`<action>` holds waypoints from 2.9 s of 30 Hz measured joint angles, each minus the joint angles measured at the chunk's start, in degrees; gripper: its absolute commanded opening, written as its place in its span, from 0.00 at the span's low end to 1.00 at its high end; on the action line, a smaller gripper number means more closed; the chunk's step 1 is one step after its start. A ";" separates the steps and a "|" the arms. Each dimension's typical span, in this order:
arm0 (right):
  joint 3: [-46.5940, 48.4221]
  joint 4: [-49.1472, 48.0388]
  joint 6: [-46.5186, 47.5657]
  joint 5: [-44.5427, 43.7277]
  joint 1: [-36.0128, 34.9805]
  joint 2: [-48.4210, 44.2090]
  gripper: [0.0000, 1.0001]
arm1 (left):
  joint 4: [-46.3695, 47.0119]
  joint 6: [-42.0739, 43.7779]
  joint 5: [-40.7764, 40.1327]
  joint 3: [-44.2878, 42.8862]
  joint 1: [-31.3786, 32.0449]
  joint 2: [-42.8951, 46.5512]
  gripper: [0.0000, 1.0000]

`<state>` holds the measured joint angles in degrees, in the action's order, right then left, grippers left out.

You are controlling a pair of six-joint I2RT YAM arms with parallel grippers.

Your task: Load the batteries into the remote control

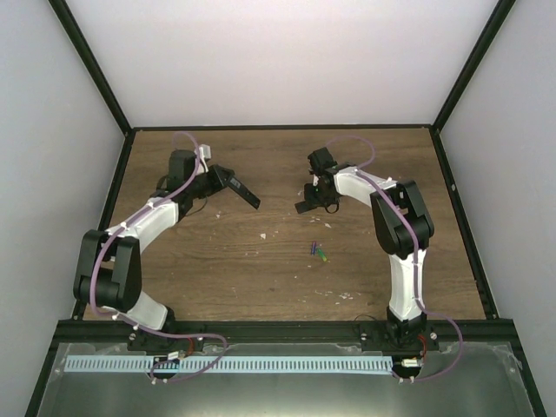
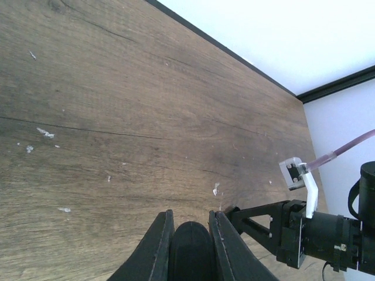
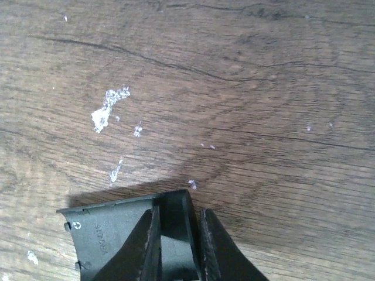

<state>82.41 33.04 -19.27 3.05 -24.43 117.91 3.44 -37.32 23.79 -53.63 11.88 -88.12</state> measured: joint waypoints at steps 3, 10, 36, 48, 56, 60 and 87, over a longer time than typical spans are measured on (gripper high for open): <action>0.28 0.66 0.33 -0.09 0.00 0.00 0.01 | 0.28 -0.17 0.48 -0.37 0.00 -0.33 0.00; 0.50 1.62 1.42 -1.03 -0.02 -0.11 0.01 | 0.46 -0.55 0.94 -0.48 0.00 -0.59 0.00; 0.83 8.57 14.29 -15.17 0.09 -8.52 0.67 | 1.57 -1.11 -0.98 0.28 0.00 2.80 0.00; -0.42 6.12 28.65 1.95 0.09 -7.78 0.82 | 0.59 0.50 -2.10 0.76 0.00 5.09 0.00; 0.57 6.78 33.29 5.01 0.09 -2.84 0.84 | 0.00 0.52 -2.10 1.27 0.00 5.09 0.00; 0.72 6.80 33.92 5.33 0.09 -1.27 0.84 | -0.11 0.52 -2.10 1.27 0.00 5.09 0.00; 2.14 4.98 36.63 2.93 0.09 -0.33 0.86 | -0.11 0.44 -2.10 -0.37 -0.02 2.99 0.00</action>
<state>84.55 38.02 17.37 5.98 -24.34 117.58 3.33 -36.88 21.69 -54.00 11.86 -85.12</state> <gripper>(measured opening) 0.859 0.141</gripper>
